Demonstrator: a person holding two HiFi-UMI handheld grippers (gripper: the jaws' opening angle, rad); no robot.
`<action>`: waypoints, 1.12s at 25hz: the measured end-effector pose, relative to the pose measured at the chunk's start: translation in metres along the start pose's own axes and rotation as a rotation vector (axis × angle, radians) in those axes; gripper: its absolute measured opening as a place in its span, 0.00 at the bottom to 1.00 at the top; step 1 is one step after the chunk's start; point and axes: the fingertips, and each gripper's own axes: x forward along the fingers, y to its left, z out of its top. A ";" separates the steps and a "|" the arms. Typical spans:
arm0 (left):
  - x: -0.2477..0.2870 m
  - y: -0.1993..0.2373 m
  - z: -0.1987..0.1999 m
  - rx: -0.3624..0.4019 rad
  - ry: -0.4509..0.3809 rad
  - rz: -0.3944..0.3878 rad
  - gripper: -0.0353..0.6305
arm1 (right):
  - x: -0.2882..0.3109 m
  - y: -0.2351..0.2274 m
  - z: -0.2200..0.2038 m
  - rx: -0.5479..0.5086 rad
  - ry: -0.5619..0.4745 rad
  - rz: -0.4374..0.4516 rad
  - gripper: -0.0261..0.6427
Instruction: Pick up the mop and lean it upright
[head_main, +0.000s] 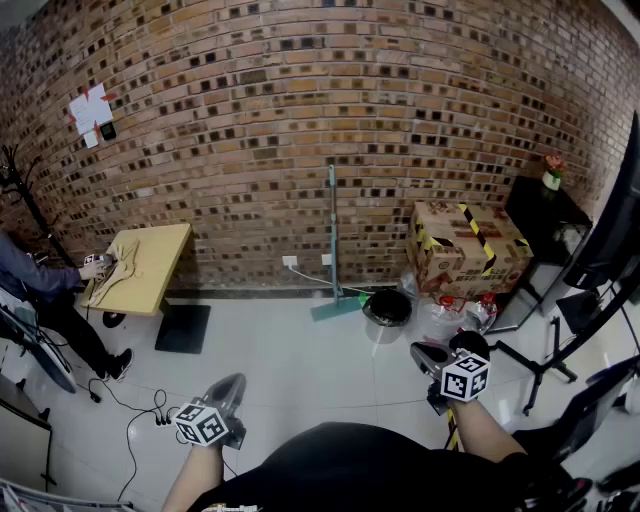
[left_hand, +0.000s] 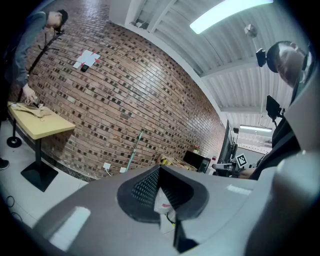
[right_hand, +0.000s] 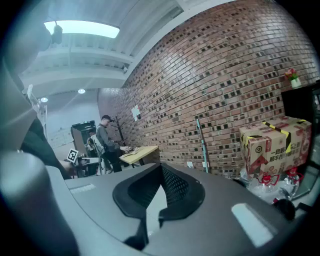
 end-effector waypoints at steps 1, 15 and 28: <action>0.005 -0.007 -0.005 0.000 0.002 0.001 0.05 | -0.005 -0.006 -0.001 -0.003 0.000 0.002 0.06; 0.072 -0.072 -0.043 -0.002 0.047 -0.024 0.05 | -0.045 -0.084 -0.006 0.014 0.025 0.005 0.06; 0.142 0.025 -0.011 -0.047 0.069 -0.105 0.05 | 0.051 -0.090 0.027 0.012 0.025 -0.060 0.06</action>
